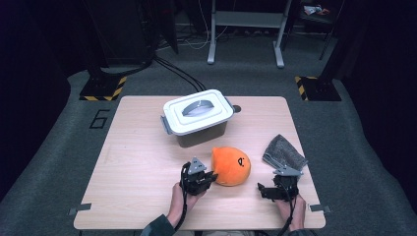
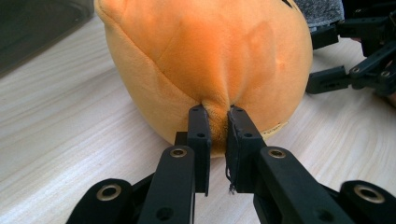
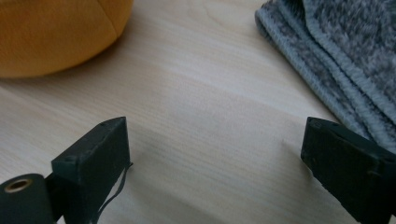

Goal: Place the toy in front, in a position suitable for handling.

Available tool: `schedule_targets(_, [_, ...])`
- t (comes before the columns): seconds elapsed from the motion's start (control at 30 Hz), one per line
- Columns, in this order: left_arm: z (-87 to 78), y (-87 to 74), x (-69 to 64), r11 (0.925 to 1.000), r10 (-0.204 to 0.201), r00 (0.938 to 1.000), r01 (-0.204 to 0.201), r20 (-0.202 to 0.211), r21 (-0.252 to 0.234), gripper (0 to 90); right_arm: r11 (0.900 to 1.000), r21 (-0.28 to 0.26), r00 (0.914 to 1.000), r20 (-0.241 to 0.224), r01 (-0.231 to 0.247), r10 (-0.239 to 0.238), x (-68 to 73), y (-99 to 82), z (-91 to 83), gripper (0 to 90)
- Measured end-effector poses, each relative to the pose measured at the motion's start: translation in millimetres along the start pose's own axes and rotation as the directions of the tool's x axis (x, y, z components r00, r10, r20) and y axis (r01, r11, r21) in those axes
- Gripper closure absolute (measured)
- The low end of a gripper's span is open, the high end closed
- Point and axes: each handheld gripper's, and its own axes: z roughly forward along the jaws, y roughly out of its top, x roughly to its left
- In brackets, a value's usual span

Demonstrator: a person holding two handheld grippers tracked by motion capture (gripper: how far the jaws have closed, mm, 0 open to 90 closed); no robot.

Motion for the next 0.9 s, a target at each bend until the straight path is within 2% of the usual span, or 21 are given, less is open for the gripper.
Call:
schedule_targets(0.13, [-0.2,-0.1,2.3,1.0000,0.004,1.0000,-0.004,0.006,0.003,81.2,0.9997,-0.026,1.0000,-0.003,0.000,0.000,-3.9,13.4,-6.6,7.0])
schedule_targets(0.23, [0.0,0.9,3.4,0.9999,0.014,0.9999,-0.014,0.007,0.006,81.1,0.9993,-0.037,0.9998,0.016,0.008,-0.008,-7.2,23.3,-9.1,7.1])
schedule_targets(0.3, [0.1,1.0,3.3,1.0000,0.007,0.9999,-0.007,0.011,0.006,81.1,0.9991,-0.043,0.9993,0.037,0.001,0.000,-12.8,31.6,-9.2,7.2])
schedule_targets(0.33, [0.0,1.5,3.1,0.9999,0.011,0.9999,-0.011,0.011,0.010,81.1,0.9989,-0.041,0.9989,0.042,-0.020,0.022,-16.0,36.0,-8.6,6.9])
schedule_targets(0.47, [0.1,2.5,2.5,0.9997,0.019,0.9998,-0.019,0.009,0.012,81.0,0.9981,-0.051,0.9971,0.067,-0.034,0.037,-25.6,45.9,-7.5,7.1])
schedule_targets(0.53, [0.2,2.9,3.9,0.9996,0.023,0.9997,-0.023,0.012,0.014,81.0,0.9986,-0.026,0.9917,0.119,-0.046,0.049,-36.5,54.6,-1.9,7.2])
schedule_targets(0.6, [0.6,3.1,4.0,0.9997,0.021,0.9997,-0.021,0.011,0.015,81.0,0.9981,-0.003,0.9900,0.128,-0.061,0.061,-44.6,58.5,3.0,7.1])
schedule_targets(0.67, [0.5,4.0,4.8,0.9995,0.024,0.9996,-0.024,0.014,0.021,80.9,0.9963,0.019,0.9842,0.158,-0.084,0.080,-52.1,62.2,8.3,7.1])
schedule_targets(0.8, [0.7,4.9,5.4,0.9993,0.026,0.9996,-0.027,0.014,0.025,80.8,0.9922,0.058,0.9788,0.179,-0.111,0.099,-63.7,65.0,16.5,6.7])
schedule_targets(0.9, [0.9,5.2,5.6,0.9991,0.035,0.9993,-0.035,0.014,0.024,80.9,0.9895,0.071,0.9785,0.173,-0.126,0.112,-70.0,65.2,22.4,6.2])
